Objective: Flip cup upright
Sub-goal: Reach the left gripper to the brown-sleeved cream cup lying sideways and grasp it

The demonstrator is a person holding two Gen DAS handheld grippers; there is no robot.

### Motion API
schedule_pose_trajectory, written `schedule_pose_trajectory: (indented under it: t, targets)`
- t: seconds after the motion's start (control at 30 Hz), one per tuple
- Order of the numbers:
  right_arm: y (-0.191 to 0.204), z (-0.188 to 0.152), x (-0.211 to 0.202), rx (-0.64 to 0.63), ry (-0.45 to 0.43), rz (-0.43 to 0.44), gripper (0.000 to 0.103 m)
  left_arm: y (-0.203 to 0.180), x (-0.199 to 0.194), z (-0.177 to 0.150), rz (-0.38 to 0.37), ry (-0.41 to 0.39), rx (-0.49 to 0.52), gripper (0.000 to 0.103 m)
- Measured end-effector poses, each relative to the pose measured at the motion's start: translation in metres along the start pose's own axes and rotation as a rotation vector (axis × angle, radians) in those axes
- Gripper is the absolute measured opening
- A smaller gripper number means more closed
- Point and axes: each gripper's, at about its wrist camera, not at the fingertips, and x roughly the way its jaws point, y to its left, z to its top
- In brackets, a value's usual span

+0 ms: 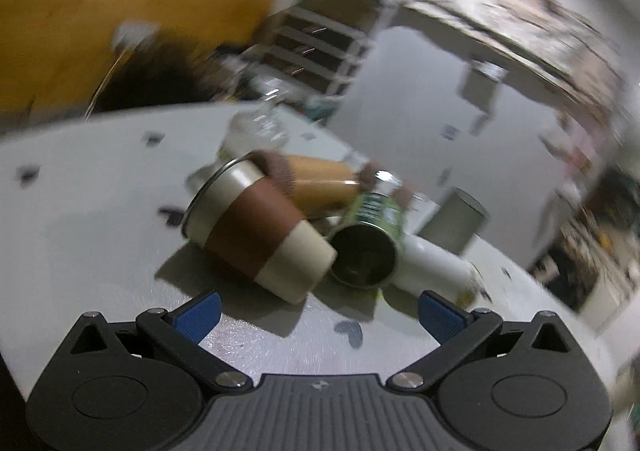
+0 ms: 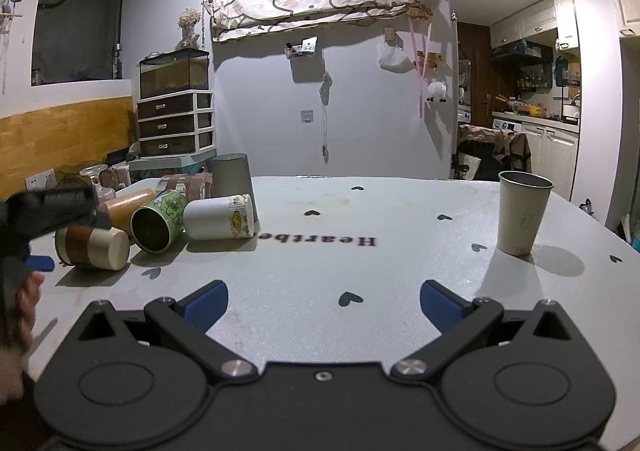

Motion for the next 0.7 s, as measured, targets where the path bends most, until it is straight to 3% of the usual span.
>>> schedule_pose_trajectory:
  t: [0.2, 0.5, 0.7]
  targets:
    - [0.000, 0.003, 0.000, 0.007, 0.006, -0.001, 0.103, 0.002, 0.027, 0.017, 0.148, -0.073, -0.136, 0.103]
    - [0.001, 0.004, -0.001, 0.007, 0.009, -0.003, 0.103, 0.007, 0.057, 0.025, 0.308, -0.013, -0.224, 0.103]
    - [-0.001, 0.004, -0.002, 0.008, 0.012, -0.008, 0.103, 0.006, 0.063, 0.026, 0.287, -0.013, -0.236, 0.098]
